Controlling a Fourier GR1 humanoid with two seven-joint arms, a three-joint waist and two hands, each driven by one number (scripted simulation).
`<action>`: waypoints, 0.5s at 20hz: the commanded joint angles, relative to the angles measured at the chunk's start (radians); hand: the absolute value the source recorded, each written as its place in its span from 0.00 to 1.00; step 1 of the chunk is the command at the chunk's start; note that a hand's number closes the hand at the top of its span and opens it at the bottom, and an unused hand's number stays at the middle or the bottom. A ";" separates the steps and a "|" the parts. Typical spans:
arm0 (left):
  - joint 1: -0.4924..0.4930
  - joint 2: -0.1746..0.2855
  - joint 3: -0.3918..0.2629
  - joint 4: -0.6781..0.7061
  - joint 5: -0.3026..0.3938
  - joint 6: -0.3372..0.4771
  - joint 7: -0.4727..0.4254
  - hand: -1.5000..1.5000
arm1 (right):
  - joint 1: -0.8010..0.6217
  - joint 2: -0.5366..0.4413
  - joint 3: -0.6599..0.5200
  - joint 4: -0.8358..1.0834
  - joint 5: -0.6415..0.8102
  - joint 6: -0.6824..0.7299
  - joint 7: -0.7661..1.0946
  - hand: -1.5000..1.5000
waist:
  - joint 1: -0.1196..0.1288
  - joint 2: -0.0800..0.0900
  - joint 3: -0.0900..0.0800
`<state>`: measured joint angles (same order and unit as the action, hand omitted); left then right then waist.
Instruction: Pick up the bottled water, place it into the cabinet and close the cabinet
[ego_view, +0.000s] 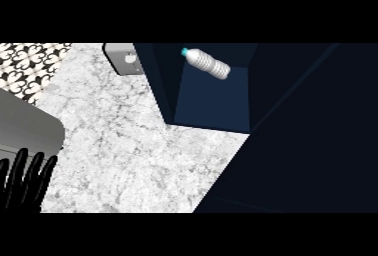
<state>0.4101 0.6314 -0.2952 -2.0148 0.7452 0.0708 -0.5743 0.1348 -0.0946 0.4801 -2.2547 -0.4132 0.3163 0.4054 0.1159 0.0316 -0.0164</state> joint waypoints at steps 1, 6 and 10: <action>-0.018 0.009 0.008 0.000 0.008 -0.010 0.011 0.00 | -0.106 0.090 -0.061 0.159 0.051 -0.197 -0.001 1.00 | 0.005 0.015 0.007; -0.023 0.003 0.011 0.007 0.020 -0.021 0.012 0.00 | -0.339 0.093 -0.147 0.359 0.024 -0.371 -0.021 1.00 | 0.032 0.011 0.010; -0.007 0.006 -0.005 0.026 0.015 -0.054 0.005 0.00 | -0.579 0.094 -0.189 0.562 -0.006 -0.495 -0.031 1.00 | 0.039 0.001 0.012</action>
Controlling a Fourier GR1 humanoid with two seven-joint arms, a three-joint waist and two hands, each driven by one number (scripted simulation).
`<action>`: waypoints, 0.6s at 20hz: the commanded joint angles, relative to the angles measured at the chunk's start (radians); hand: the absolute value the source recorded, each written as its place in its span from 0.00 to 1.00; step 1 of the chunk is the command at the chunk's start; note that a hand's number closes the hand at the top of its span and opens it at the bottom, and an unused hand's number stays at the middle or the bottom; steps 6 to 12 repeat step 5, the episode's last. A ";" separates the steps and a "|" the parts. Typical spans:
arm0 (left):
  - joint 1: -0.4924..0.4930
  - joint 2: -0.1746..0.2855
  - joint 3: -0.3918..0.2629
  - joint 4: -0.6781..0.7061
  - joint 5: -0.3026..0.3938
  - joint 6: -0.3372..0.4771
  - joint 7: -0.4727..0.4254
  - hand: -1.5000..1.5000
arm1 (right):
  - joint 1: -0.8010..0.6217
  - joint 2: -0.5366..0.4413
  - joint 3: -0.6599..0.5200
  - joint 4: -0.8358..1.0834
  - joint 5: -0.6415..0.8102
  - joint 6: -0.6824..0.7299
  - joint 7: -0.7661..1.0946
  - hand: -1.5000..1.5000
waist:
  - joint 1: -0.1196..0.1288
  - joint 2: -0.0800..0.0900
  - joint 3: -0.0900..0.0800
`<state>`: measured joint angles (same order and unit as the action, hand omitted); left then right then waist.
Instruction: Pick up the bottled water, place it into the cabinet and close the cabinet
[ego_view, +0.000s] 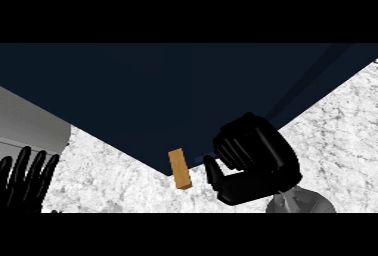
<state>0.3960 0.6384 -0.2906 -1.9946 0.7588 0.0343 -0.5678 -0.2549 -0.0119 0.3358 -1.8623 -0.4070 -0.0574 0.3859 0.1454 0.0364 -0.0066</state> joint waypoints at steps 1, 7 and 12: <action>-0.027 -0.004 0.001 0.026 0.011 -0.018 0.010 0.00 | -0.263 0.011 -0.050 0.226 -0.045 -0.134 -0.007 1.00 | -0.012 -0.003 0.003; -0.025 -0.013 0.015 0.027 0.019 -0.012 0.009 0.00 | -0.461 0.012 -0.083 0.473 -0.085 -0.182 -0.084 1.00 | -0.014 -0.005 0.005; -0.025 -0.013 0.015 0.027 0.019 -0.012 0.009 0.00 | -0.461 0.012 -0.083 0.473 -0.085 -0.182 -0.084 1.00 | -0.014 -0.005 0.005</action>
